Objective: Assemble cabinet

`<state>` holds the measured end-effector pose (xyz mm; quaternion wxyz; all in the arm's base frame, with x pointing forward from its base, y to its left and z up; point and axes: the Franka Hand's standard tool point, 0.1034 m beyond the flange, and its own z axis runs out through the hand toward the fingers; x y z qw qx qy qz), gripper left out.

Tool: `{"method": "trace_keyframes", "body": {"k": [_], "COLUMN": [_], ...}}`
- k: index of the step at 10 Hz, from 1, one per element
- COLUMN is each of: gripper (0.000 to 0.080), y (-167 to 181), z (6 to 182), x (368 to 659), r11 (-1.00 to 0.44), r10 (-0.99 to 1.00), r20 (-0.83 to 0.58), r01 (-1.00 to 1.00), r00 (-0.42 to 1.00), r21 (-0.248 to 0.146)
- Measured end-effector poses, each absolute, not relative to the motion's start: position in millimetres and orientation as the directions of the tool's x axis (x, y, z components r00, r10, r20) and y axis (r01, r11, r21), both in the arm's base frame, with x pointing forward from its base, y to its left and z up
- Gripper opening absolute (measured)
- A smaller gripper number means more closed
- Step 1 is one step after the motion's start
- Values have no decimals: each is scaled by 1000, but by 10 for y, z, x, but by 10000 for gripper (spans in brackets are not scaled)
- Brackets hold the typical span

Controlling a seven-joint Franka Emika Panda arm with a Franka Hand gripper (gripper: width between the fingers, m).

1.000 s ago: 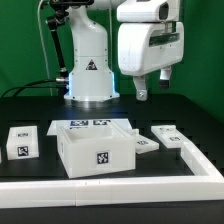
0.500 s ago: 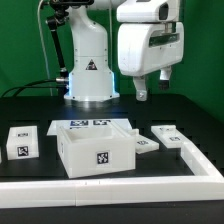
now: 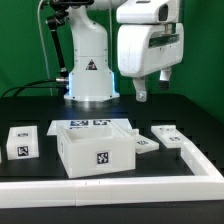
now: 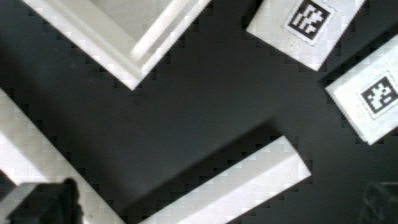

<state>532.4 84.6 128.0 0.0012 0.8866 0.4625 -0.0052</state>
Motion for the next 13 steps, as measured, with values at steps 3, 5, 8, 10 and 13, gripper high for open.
{"method": "trace_keyframes", "body": {"k": [3, 5, 8, 10, 13], "gripper": [797, 797, 797, 797, 797], "y": [570, 498, 479, 469, 217], "z": [1105, 1015, 987, 977, 866], "x": [5140, 5022, 4983, 4974, 4822], "r11": [-382, -188, -188, -184, 103], "r10": [924, 982, 982, 982, 994], "r20": [10, -28, -34, -35, -29], "r01": [924, 982, 982, 983, 994], "r00": [382, 188, 188, 185, -102], "r21": [18, 17, 10, 8, 23]}}
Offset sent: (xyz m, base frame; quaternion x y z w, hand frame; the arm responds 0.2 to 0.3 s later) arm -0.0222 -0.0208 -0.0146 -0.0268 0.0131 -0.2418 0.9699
